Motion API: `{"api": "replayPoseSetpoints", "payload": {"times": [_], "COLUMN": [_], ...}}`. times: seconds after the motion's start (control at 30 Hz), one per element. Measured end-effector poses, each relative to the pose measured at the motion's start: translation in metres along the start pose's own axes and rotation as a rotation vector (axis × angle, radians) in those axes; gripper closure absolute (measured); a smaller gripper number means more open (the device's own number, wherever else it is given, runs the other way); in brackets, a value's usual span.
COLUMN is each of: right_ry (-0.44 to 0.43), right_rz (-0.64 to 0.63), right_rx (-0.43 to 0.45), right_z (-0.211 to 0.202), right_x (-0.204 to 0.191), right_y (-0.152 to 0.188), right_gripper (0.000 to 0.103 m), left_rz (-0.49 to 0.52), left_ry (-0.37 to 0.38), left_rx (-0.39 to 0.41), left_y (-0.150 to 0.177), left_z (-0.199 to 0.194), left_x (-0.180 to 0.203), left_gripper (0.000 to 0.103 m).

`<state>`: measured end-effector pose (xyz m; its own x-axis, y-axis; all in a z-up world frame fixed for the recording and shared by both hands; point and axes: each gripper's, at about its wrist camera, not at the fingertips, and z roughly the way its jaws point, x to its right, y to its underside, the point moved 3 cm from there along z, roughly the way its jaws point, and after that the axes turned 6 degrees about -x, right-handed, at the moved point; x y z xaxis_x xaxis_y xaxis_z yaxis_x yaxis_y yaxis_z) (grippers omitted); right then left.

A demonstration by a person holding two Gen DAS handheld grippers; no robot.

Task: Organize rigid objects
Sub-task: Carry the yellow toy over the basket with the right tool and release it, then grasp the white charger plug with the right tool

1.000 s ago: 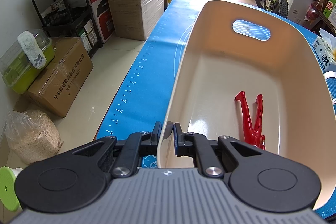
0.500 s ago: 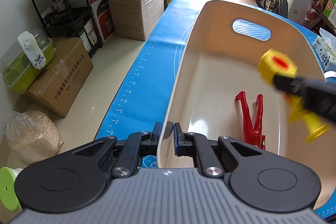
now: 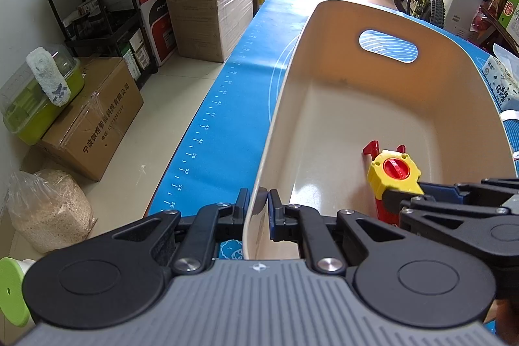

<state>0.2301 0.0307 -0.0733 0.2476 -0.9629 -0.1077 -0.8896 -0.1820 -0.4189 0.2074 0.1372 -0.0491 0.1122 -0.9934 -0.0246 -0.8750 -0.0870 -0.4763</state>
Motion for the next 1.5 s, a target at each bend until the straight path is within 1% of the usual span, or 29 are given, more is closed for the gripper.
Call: {"api": "replayPoseSetpoints", "payload": {"times": [0.03,0.07,0.1,0.17,0.27,0.43,0.63,0.77,0.83,0.9,1.03,1.13,1.27,1.5], "right_ry": [-0.004,-0.009,-0.013,-0.025,-0.054,-0.053,-0.022,0.026,0.051,0.057,0.082,0.088,0.079,0.060], "right_rz": [0.005,0.011,0.013,0.025,0.033,0.026,0.070,0.091,0.108,0.128,0.137,0.129,0.086,-0.016], "right_rx": [0.009,0.023,0.040,0.071,0.130,0.240,0.308,0.301,0.280,0.260,0.211,0.183,0.167,0.161], "right_z": [-0.002,-0.005,-0.008,-0.018,-0.042,-0.084,-0.111,-0.112,-0.109,-0.104,-0.090,-0.079,-0.068,-0.048], "right_x": [0.001,0.001,0.001,0.004,0.008,0.027,0.065,0.094,0.110,0.125,0.144,0.148,0.146,0.134], "right_y": [0.000,0.001,-0.001,-0.002,-0.003,-0.005,0.001,0.012,0.019,0.027,0.042,0.049,0.054,0.048], "right_gripper": [0.066,0.062,0.054,0.047,0.046,0.040,0.034,0.034,0.034,0.034,0.034,0.034,0.034,0.034], "left_rz": [0.000,0.000,-0.001,-0.003,-0.003,-0.003,-0.003,-0.003,-0.004,-0.003,-0.003,-0.002,-0.001,-0.001], "left_ry": [0.000,0.000,0.000,0.000,-0.002,-0.006,-0.006,-0.006,-0.006,-0.007,-0.007,-0.008,-0.011,-0.013], "left_rx": [0.001,0.001,0.000,-0.001,0.000,0.002,0.002,0.002,0.002,0.002,0.002,0.002,0.003,0.004], "left_y": [0.000,0.000,0.000,0.000,0.000,0.000,0.000,0.000,0.000,0.000,0.000,0.000,0.000,0.000], "left_z": [0.000,0.000,0.000,0.000,0.000,0.000,0.000,0.000,0.000,0.000,0.000,0.000,0.000,0.000], "left_x": [0.000,-0.001,-0.001,-0.001,-0.001,-0.001,-0.001,-0.001,-0.001,-0.001,-0.001,-0.001,-0.002,-0.003], "left_gripper": [0.090,0.090,0.090,0.090,0.090,0.090,0.090,0.090,0.090,0.090,0.089,0.089,0.089,0.089]}}
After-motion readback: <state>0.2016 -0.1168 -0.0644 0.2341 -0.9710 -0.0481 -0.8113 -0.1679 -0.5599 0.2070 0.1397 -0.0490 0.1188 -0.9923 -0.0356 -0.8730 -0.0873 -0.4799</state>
